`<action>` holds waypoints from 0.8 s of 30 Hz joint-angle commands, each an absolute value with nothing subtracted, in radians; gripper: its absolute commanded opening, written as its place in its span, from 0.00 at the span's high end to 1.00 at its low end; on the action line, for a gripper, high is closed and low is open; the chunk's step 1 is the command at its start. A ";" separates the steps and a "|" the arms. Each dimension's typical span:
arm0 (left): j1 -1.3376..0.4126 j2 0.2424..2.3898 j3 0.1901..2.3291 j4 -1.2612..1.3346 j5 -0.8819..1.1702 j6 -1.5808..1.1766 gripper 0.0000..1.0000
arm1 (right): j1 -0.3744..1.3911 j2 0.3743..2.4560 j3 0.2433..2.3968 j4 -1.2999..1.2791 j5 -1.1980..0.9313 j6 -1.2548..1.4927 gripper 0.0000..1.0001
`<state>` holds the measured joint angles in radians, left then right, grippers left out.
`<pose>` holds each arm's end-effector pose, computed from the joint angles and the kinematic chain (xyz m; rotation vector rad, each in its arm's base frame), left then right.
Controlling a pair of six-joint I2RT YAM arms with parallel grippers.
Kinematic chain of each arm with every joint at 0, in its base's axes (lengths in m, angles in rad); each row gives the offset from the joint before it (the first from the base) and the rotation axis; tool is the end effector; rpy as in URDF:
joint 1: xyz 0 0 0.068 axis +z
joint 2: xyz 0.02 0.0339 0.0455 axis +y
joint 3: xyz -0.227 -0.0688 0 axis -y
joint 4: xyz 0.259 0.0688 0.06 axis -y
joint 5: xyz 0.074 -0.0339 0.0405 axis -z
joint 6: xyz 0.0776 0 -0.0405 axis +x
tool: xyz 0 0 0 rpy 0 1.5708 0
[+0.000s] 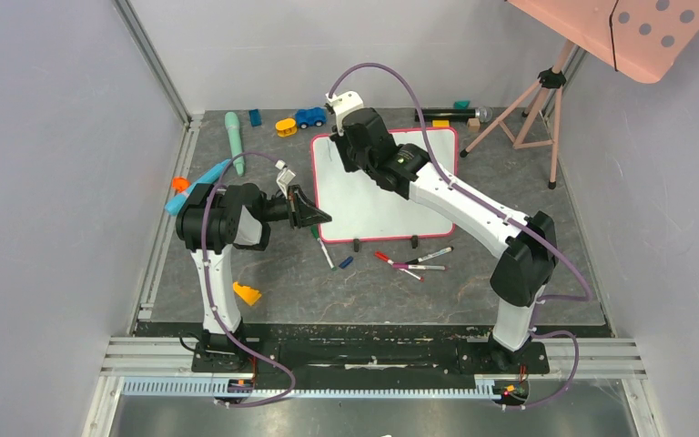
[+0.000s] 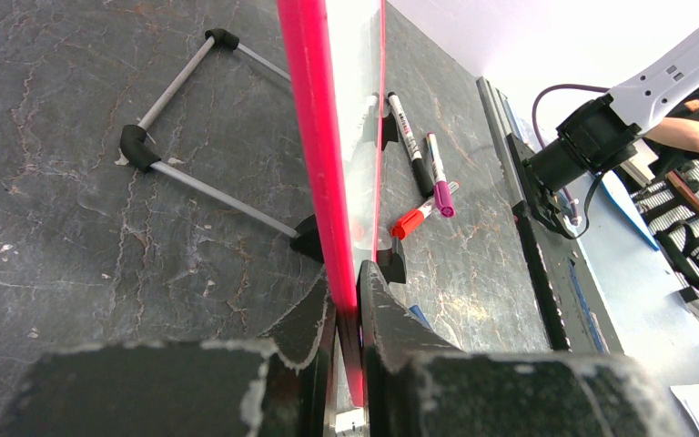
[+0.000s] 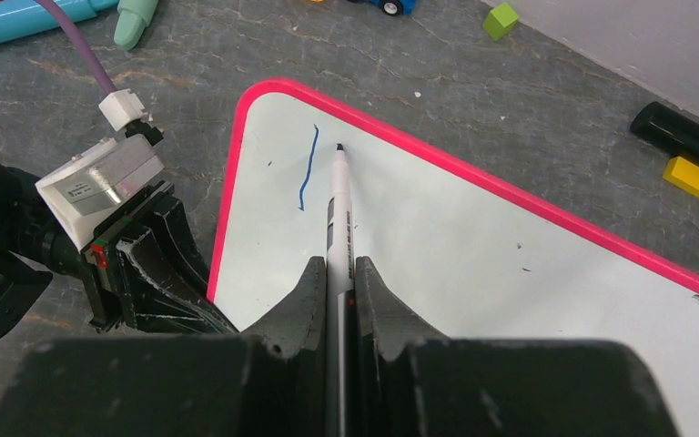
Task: Write a sentence on the whiteboard
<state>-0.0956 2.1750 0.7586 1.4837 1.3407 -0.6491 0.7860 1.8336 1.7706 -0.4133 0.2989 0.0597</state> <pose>0.3308 -0.1076 0.0598 0.7418 1.6320 -1.5418 0.3504 0.3184 0.3084 -0.5452 1.9573 0.2281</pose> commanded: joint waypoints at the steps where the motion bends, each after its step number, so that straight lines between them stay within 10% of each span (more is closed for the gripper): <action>1: -0.095 2.200 0.759 1.557 1.378 -0.523 0.98 | 0.779 1.839 1.799 -0.398 0.324 0.066 1.00; 24: -0.095 2.200 0.759 1.557 1.377 -0.524 0.98 | 0.779 1.840 1.756 -0.417 0.234 0.073 1.00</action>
